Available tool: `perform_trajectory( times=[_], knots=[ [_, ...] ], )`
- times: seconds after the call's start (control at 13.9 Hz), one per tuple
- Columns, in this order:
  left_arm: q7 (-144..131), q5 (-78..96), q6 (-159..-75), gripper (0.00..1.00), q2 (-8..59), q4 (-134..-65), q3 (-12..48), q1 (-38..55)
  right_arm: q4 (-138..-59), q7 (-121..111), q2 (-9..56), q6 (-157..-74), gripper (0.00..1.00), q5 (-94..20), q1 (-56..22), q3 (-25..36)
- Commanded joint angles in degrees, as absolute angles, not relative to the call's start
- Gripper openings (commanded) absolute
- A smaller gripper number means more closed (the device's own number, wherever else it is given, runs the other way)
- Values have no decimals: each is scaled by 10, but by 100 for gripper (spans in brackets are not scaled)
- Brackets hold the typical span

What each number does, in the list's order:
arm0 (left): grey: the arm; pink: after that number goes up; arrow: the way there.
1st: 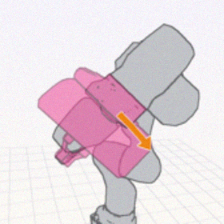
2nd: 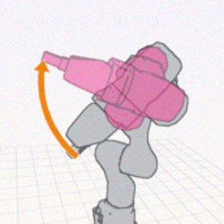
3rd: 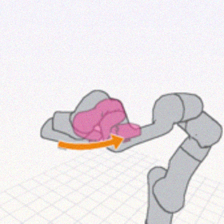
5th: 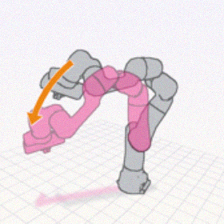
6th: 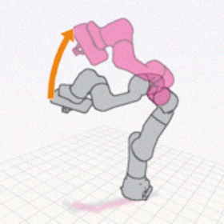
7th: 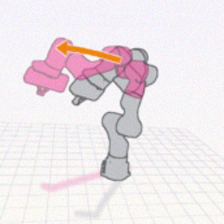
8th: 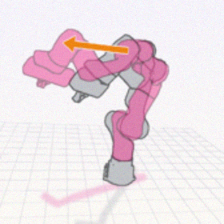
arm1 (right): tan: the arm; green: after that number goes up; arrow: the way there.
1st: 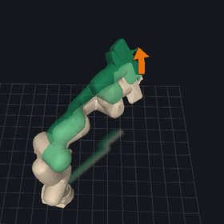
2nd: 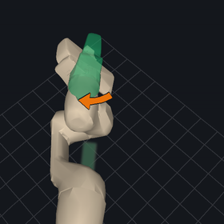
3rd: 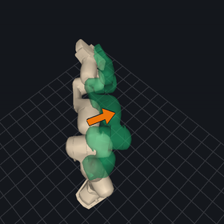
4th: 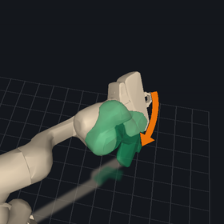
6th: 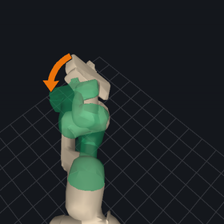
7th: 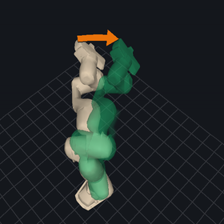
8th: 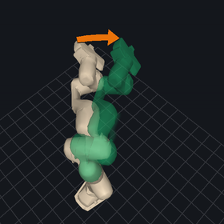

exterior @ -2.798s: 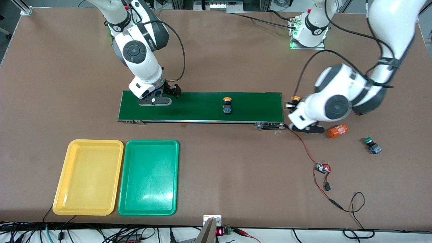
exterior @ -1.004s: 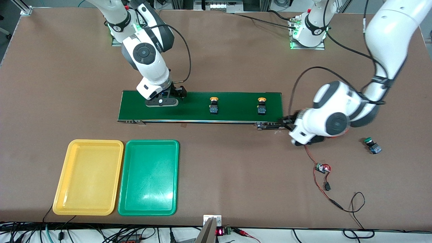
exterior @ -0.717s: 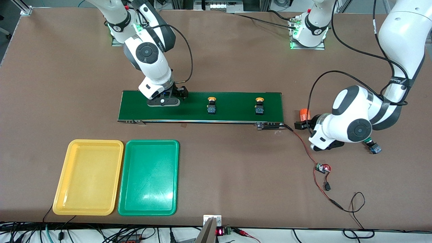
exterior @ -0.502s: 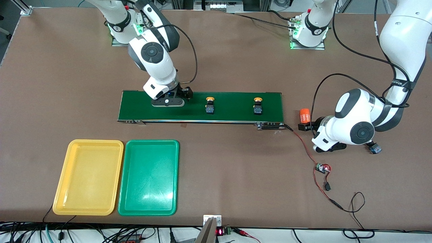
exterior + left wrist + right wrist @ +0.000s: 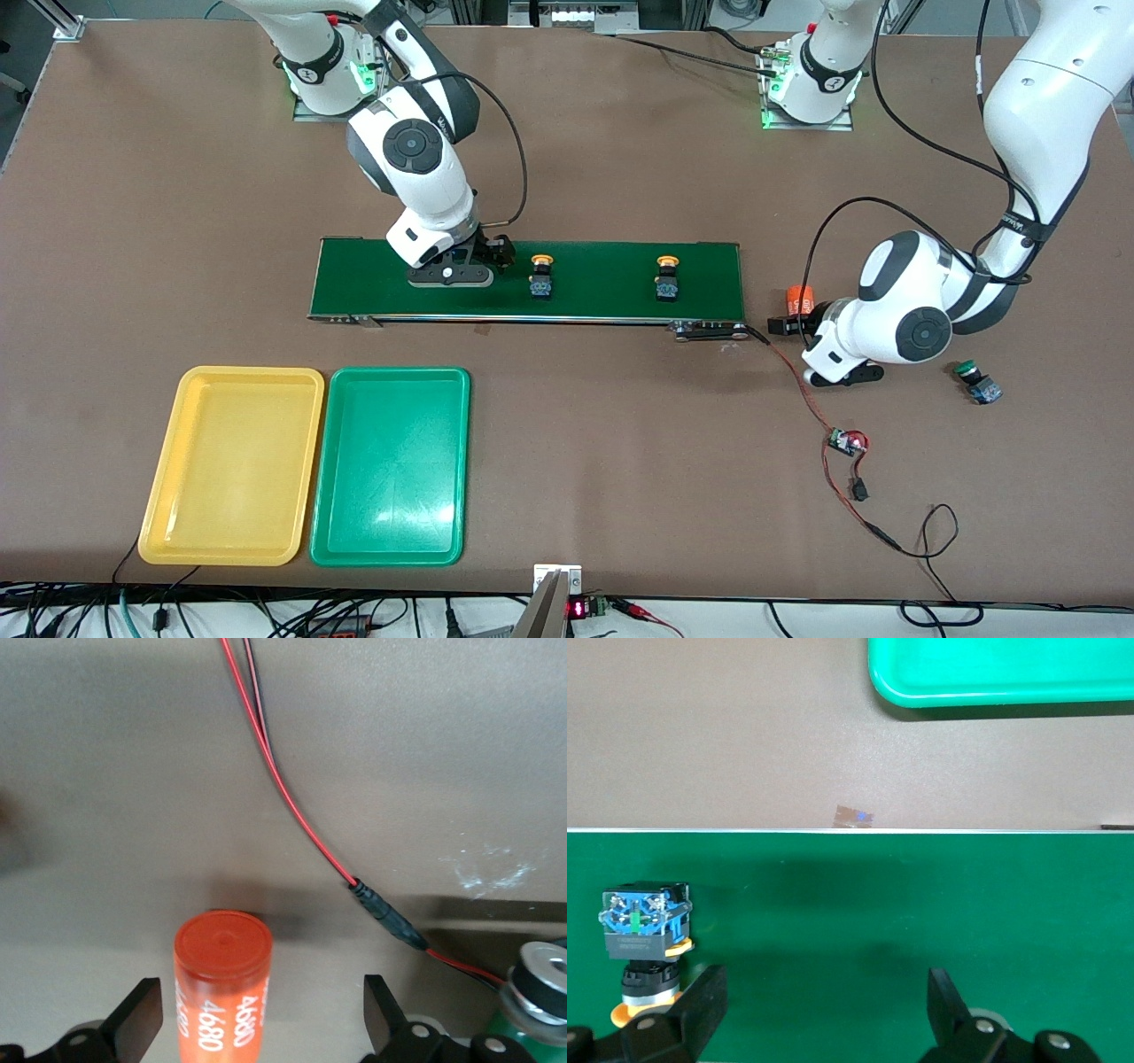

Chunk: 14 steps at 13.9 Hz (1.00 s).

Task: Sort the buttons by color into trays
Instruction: 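Grasp the orange cylinder with the left gripper while the right gripper grasps a button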

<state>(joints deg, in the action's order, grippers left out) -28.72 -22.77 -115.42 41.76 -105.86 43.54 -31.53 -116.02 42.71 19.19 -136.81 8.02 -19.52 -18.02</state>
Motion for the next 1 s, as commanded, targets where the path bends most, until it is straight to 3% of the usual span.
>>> perform_trajectory(
  times=[0.0, 0.5, 0.57, 0.79, 0.86, 0.93],
  knots=[
    [-266, -251, -1162, 100, 404, -1079, 441, -325, -1150, 441, 199, -1362, 100, 93, -200, -179],
    [-265, -268, -1222, 99, 394, -1143, 442, -343, -1150, 449, 200, -1322, 100, 91, -199, -178],
    [-265, -268, -1219, 73, 394, -1143, 443, -343, -1147, 449, 200, -1322, 100, 91, -199, -178],
    [-263, -268, -1198, 16, 389, -1141, 447, -340, -1133, 458, 207, -1321, 100, 90, -199, -178],
    [-263, -268, -1187, 5, 387, -1139, 452, -339, -1129, 461, 212, -1321, 100, 88, -199, -178],
    [-263, -268, -1176, 0, 380, -1137, 464, -339, -1128, 470, 214, -1322, 100, 88, -199, -178]
  ],
)
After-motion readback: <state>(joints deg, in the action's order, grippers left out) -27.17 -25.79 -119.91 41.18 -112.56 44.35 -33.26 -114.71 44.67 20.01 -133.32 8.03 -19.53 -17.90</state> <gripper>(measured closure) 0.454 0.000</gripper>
